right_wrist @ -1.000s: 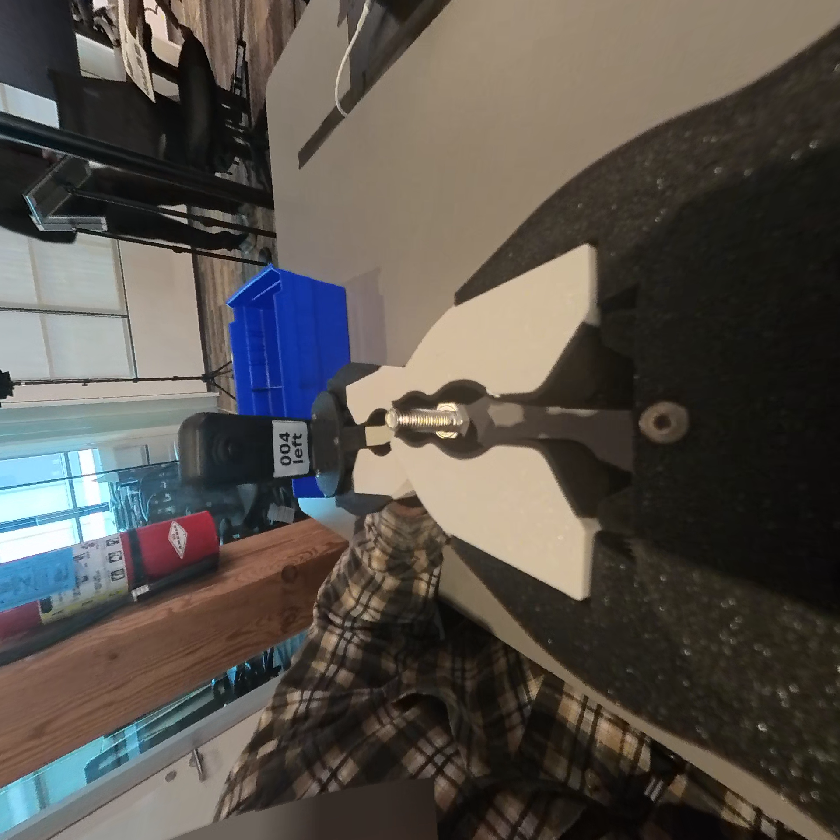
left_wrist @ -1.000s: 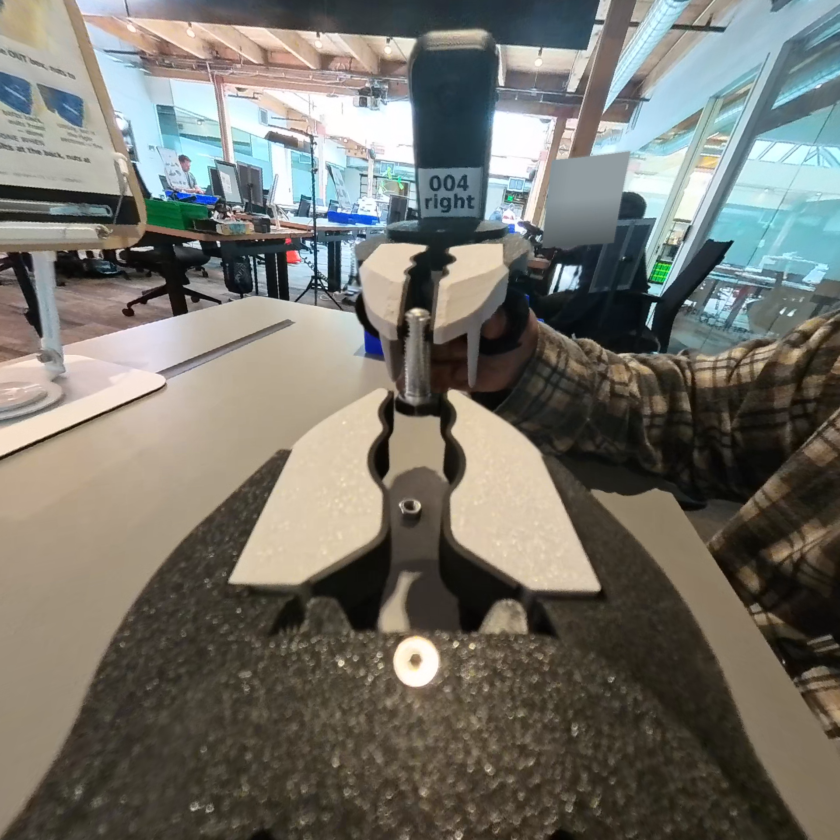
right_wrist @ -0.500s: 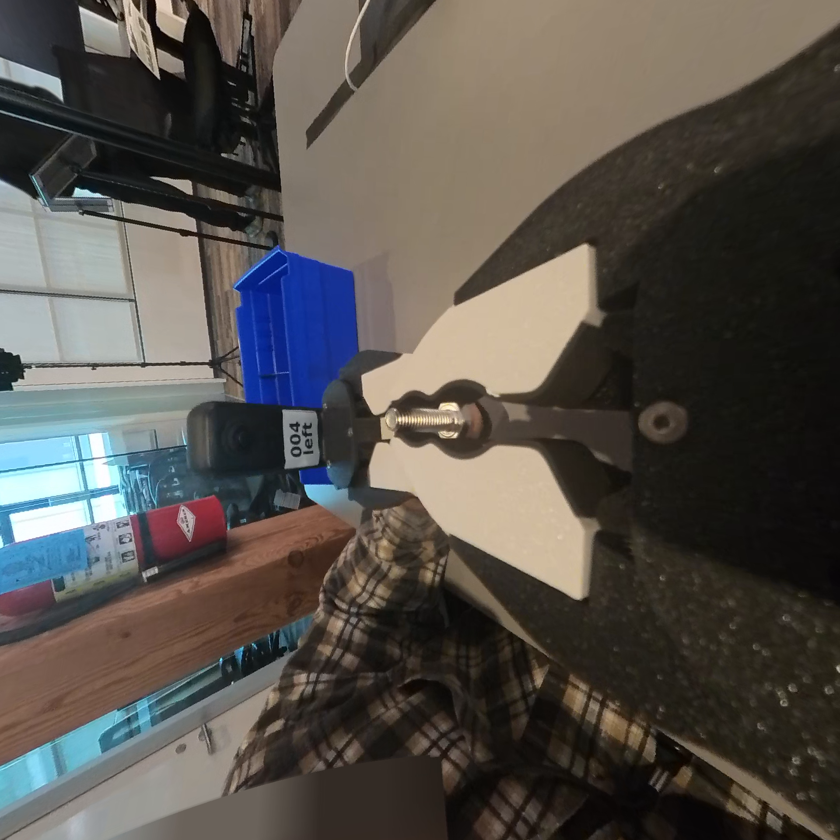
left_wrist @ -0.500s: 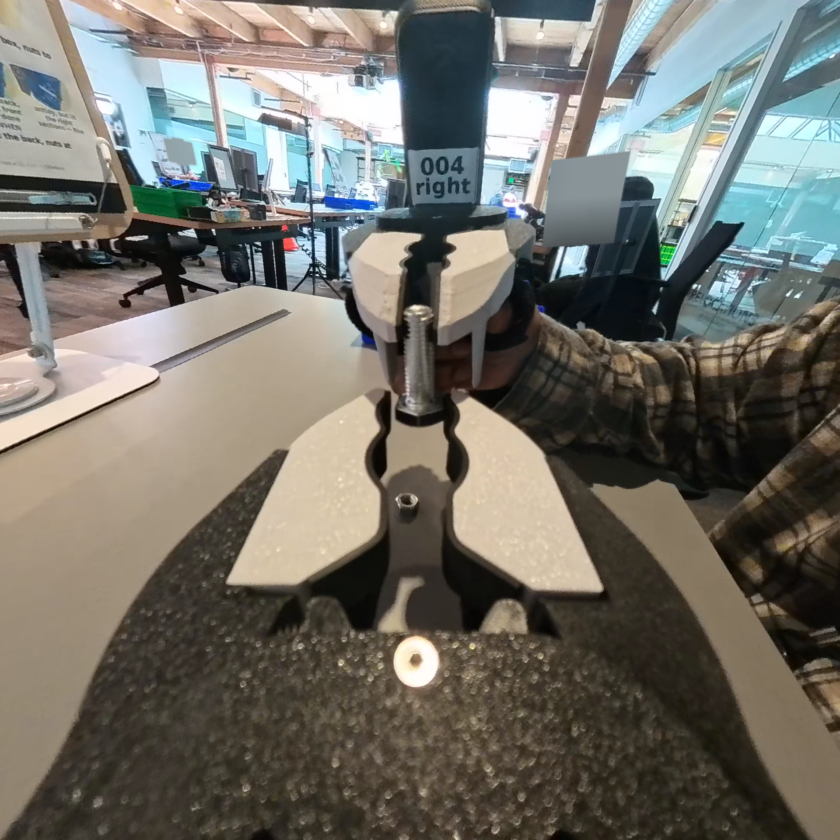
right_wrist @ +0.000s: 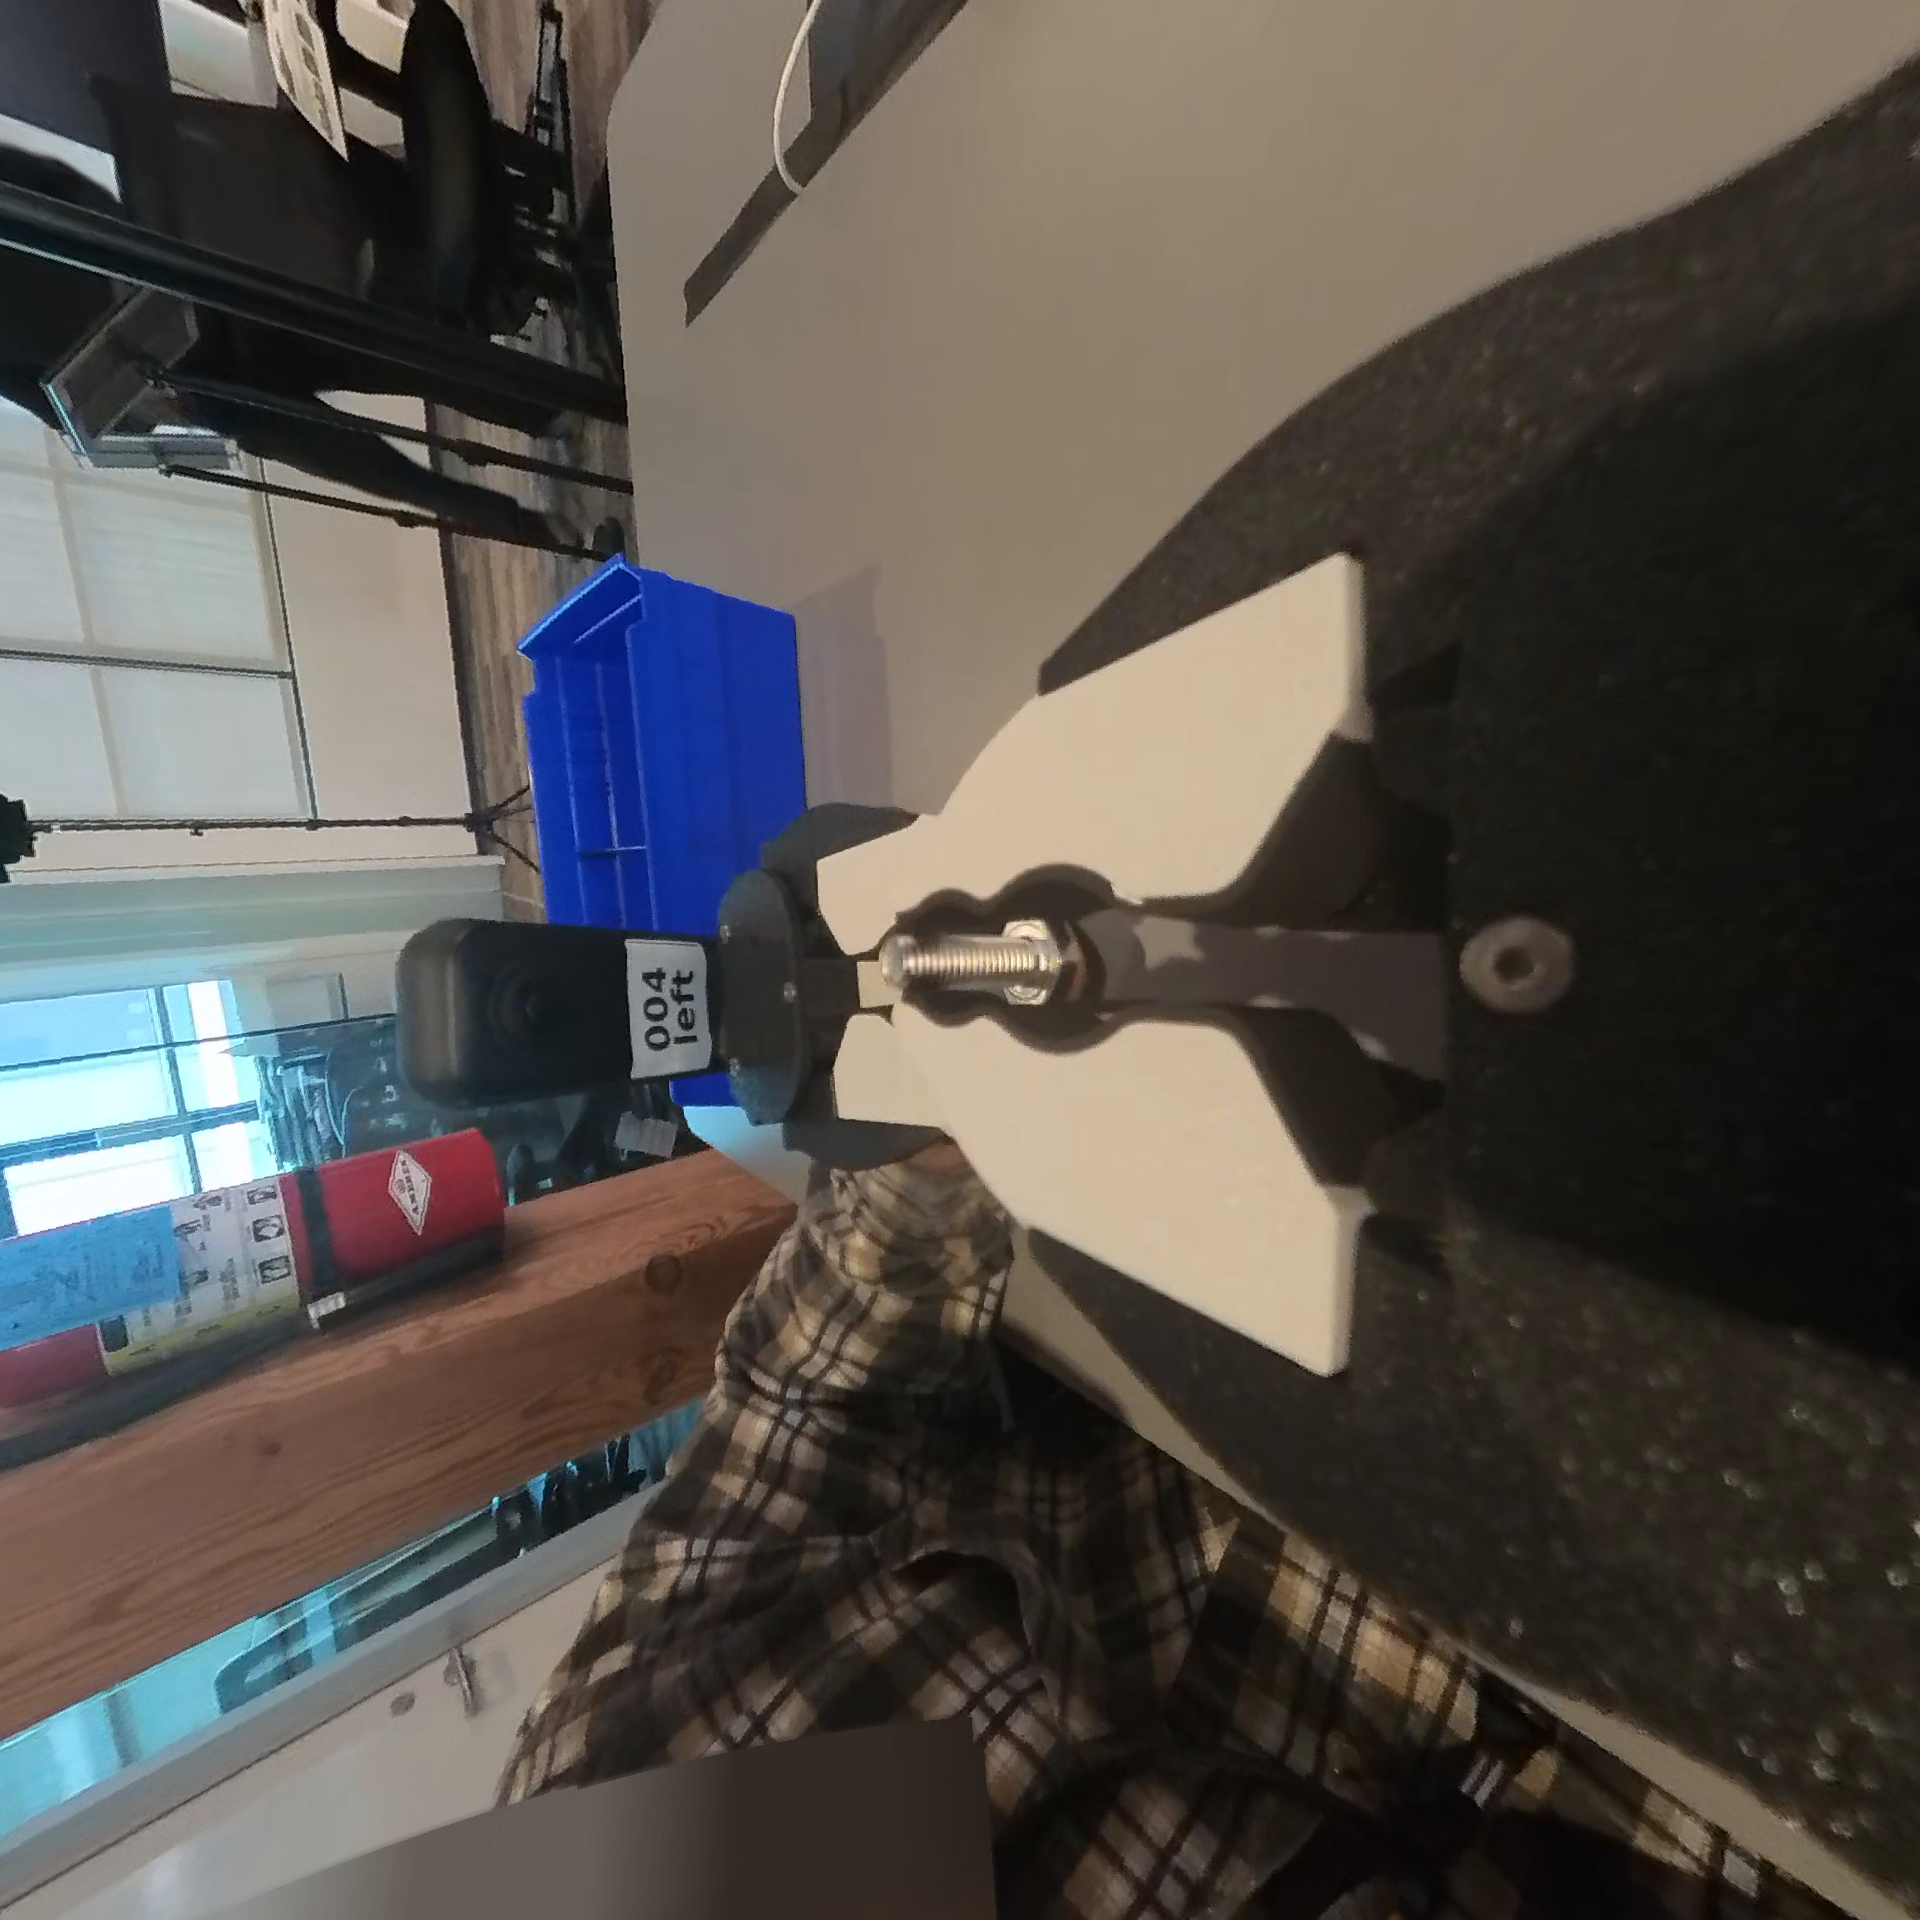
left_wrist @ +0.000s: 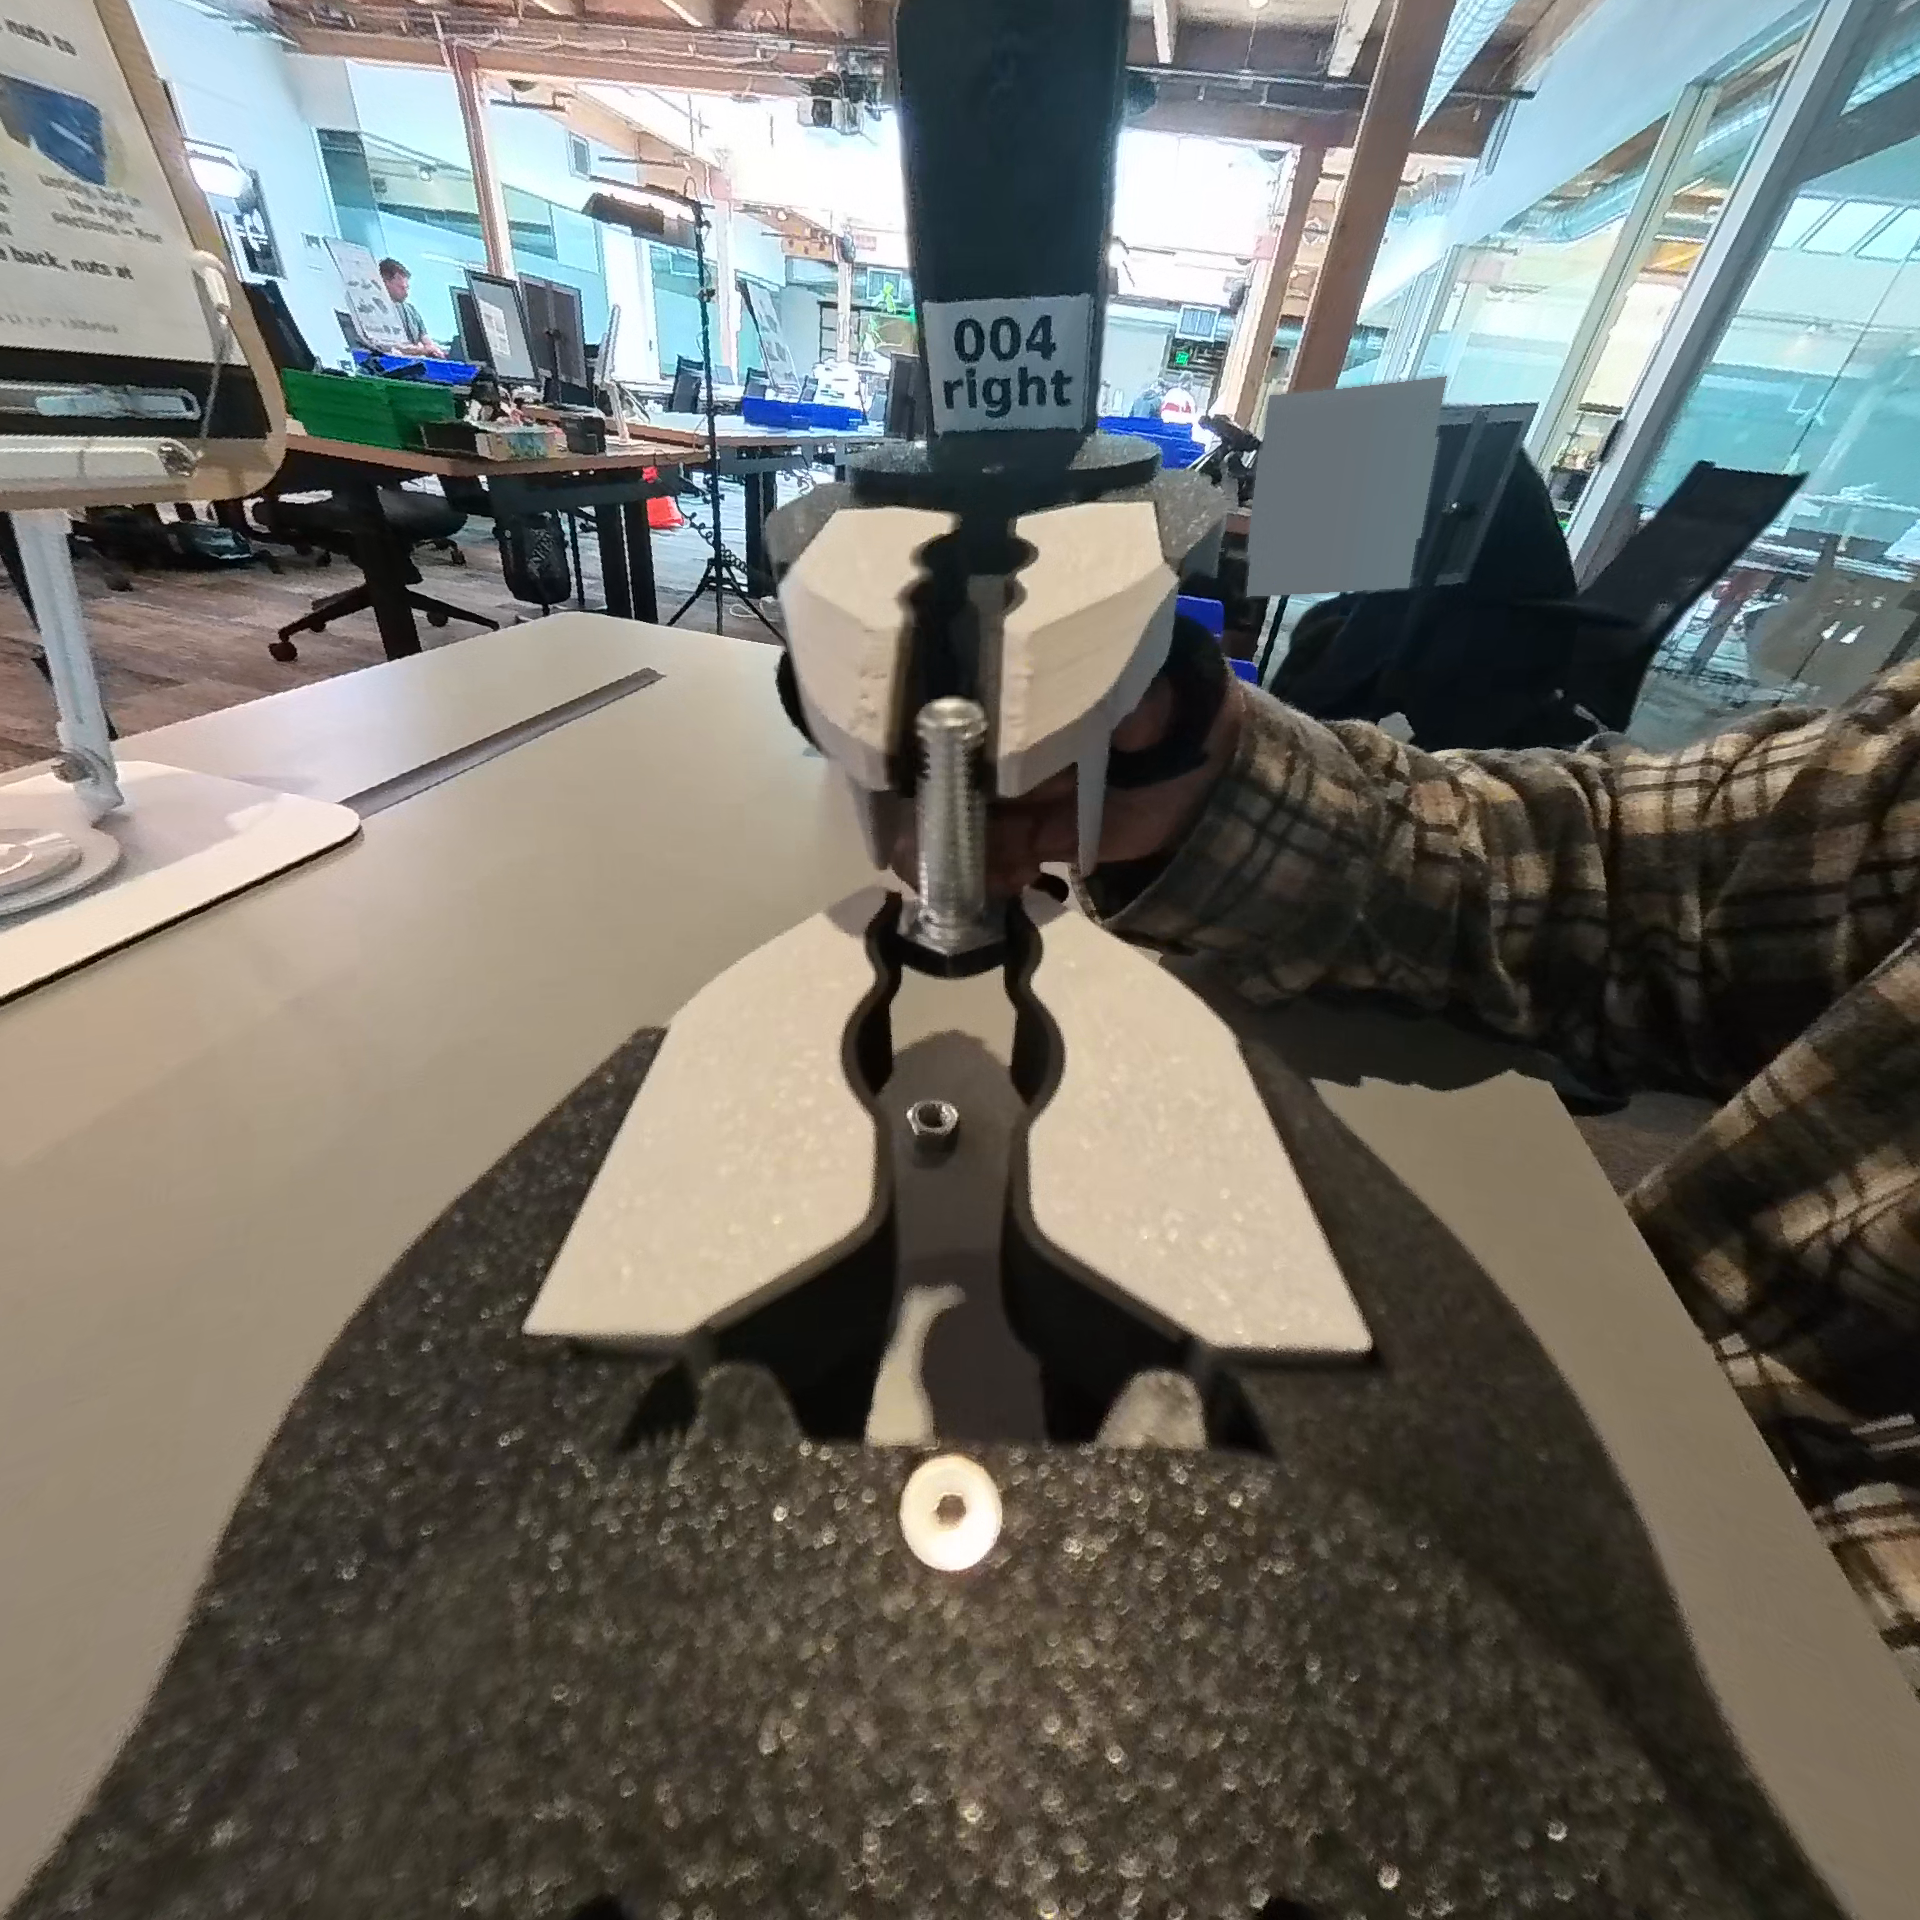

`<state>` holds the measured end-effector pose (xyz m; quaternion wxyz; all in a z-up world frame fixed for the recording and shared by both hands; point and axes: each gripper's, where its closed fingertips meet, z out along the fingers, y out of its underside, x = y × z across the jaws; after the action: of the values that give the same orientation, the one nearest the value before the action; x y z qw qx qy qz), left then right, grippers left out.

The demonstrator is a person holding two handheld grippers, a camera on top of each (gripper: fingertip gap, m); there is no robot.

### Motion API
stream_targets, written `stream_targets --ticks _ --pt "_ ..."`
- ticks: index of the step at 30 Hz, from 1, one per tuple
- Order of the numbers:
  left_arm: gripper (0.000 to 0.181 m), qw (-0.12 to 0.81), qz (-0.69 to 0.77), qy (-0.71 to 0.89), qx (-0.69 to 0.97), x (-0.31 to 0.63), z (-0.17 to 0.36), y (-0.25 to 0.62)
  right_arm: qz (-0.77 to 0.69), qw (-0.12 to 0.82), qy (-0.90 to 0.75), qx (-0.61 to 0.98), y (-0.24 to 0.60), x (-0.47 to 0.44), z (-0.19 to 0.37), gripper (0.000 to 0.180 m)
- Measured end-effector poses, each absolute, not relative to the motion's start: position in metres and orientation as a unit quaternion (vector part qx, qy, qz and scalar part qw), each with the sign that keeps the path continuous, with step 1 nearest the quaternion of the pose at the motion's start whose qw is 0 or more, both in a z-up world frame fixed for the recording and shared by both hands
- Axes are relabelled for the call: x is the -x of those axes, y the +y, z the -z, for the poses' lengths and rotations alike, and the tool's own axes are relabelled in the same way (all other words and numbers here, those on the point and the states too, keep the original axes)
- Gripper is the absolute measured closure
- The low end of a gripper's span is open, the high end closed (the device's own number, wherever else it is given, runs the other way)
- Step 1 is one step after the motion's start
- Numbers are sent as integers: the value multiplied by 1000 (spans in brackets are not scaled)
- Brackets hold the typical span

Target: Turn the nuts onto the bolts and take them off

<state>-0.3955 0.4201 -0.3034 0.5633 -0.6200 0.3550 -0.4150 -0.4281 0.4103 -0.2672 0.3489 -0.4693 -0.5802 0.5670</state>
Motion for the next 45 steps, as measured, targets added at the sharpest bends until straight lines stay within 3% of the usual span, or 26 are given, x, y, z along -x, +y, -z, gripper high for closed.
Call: stream_targets --ticks 3,7,14,18,26,34,45 --pt "163 564 417 353 619 396 303 421 -564 350 -578 475 414 426 266 153" --pt "162 569 425 332 621 407 302 428 -506 365 -601 499 423 399 276 150" --pt "163 573 433 308 624 417 301 435 -370 263 -644 615 433 333 386 151" --pt "163 575 422 320 624 411 302 432 -321 244 -660 634 439 327 418 151" --pt "163 571 415 314 635 415 308 437 -239 228 -695 638 448 324 422 146" --pt "163 578 378 306 655 436 311 451 -118 102 -793 589 443 321 425 150" --pt "163 579 368 309 659 440 313 453 -97 59 -810 576 440 333 434 156"
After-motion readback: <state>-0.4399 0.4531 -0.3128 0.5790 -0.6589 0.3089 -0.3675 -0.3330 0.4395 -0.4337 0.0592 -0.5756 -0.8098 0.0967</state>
